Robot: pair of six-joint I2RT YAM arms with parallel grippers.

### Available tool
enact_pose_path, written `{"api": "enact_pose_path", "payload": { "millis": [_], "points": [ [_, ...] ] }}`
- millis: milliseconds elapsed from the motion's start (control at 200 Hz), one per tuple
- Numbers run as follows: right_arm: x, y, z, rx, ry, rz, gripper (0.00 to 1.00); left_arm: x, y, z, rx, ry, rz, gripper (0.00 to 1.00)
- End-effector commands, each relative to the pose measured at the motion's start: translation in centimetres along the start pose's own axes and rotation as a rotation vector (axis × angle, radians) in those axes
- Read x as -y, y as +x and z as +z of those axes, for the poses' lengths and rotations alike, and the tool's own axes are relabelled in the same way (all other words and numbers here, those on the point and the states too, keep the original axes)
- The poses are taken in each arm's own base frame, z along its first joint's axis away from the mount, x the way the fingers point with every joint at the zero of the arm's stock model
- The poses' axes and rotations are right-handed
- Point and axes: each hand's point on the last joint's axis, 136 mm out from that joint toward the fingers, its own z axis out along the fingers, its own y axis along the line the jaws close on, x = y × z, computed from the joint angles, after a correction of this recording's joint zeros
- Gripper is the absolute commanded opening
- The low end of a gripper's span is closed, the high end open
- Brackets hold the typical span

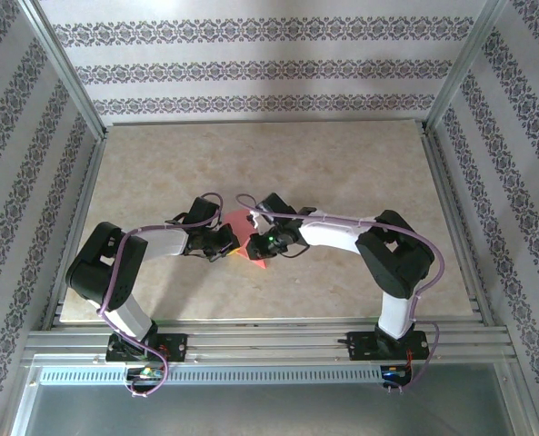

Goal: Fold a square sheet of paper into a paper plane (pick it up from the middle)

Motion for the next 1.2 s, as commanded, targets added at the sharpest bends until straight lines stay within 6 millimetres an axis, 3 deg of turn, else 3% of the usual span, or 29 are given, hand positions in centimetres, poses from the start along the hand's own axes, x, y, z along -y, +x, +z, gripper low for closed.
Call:
{"api": "enact_pose_path", "payload": {
  "millis": [0, 330, 570, 755, 879, 969, 1079, 1194],
  "points": [
    [-0.2, 0.1, 1.3, -0.031, 0.013, -0.018, 0.12, -2.1, 0.5, 0.8, -0.009, -0.087, -0.001, 0.0],
    [1.7, 1.2, 3.0, -0.078, 0.071, 0.007, 0.11, -3.1, 0.6, 0.7, -0.009, -0.133, -0.014, 0.0],
    [3.2, 4.7, 1.8, -0.087, 0.045, 0.026, 0.11, -4.2, 0.8, 0.8, -0.012, -0.175, -0.02, 0.0],
    [3.4, 6.8, 0.2, -0.052, -0.007, 0.018, 0.11, -3.7, 0.7, 0.8, -0.016, -0.158, -0.009, 0.0],
    [2.3, 5.4, -1.5, 0.042, -0.058, -0.011, 0.11, -1.7, 0.2, 0.4, -0.007, -0.095, 0.022, 0.0],
    [1.1, 3.4, -3.0, 0.131, -0.079, -0.04, 0.13, 1.2, -0.7, -0.7, 0.016, -0.013, 0.053, 0.01],
    [0.7, 1.3, -4.4, 0.224, -0.058, -0.045, 0.2, 4.9, -1.6, -2.7, 0.063, 0.096, 0.072, 0.14],
    [1.1, -0.9, -5.0, 0.295, -0.046, -0.004, 0.28, 5.4, -2.0, -4.4, 0.101, 0.131, 0.057, 0.27]
  ]
}}
